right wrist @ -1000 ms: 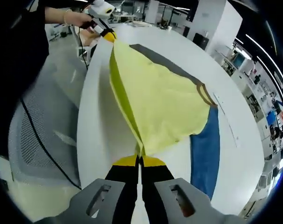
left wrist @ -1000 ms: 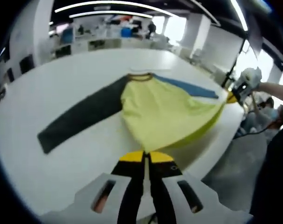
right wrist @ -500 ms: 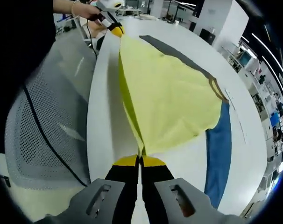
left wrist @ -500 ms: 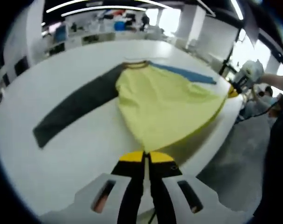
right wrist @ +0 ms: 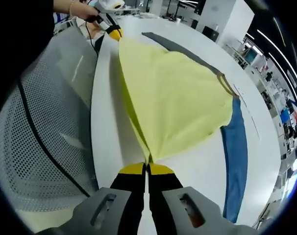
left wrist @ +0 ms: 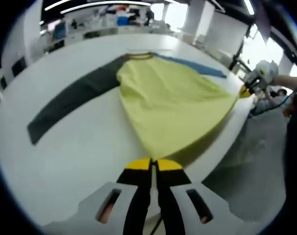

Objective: Fold the garment on the visible template until the final outline fits inside the template.

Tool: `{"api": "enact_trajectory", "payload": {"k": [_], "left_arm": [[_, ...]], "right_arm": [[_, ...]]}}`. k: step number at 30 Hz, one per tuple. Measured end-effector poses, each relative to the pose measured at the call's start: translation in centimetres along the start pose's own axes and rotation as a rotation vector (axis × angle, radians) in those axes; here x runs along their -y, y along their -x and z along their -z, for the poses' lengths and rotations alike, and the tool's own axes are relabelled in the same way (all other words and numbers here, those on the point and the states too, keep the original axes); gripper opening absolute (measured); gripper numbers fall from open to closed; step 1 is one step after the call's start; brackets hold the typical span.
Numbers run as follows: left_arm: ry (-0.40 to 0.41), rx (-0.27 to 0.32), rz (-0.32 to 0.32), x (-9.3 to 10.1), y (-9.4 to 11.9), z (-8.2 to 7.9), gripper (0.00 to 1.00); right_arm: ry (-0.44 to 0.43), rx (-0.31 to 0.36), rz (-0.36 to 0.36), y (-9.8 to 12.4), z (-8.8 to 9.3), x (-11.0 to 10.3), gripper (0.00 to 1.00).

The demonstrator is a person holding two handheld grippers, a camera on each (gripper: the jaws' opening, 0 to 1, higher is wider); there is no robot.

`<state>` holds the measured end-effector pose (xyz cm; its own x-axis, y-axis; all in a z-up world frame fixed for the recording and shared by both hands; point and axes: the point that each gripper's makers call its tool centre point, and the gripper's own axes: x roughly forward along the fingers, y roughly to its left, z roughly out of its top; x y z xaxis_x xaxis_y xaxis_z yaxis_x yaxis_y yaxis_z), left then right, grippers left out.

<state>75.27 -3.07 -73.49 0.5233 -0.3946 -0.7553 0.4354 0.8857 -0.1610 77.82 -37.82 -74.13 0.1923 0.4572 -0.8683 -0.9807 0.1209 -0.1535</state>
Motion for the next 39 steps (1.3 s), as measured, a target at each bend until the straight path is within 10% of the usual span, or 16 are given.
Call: {"api": "enact_trajectory", "payload": {"k": [24,39], "left_arm": [[-0.010,-0.076,0.009,0.4,-1.0,3.4,0.00],[0.012,-0.098,-0.003,0.1,-0.5,4.7,0.00]], "right_arm": [[0.041,-0.031,0.002,-1.1,1.3,-1.7,0.02],[0.330,-0.079,-0.001,-1.2,1.0,-2.5,0.02]]}}
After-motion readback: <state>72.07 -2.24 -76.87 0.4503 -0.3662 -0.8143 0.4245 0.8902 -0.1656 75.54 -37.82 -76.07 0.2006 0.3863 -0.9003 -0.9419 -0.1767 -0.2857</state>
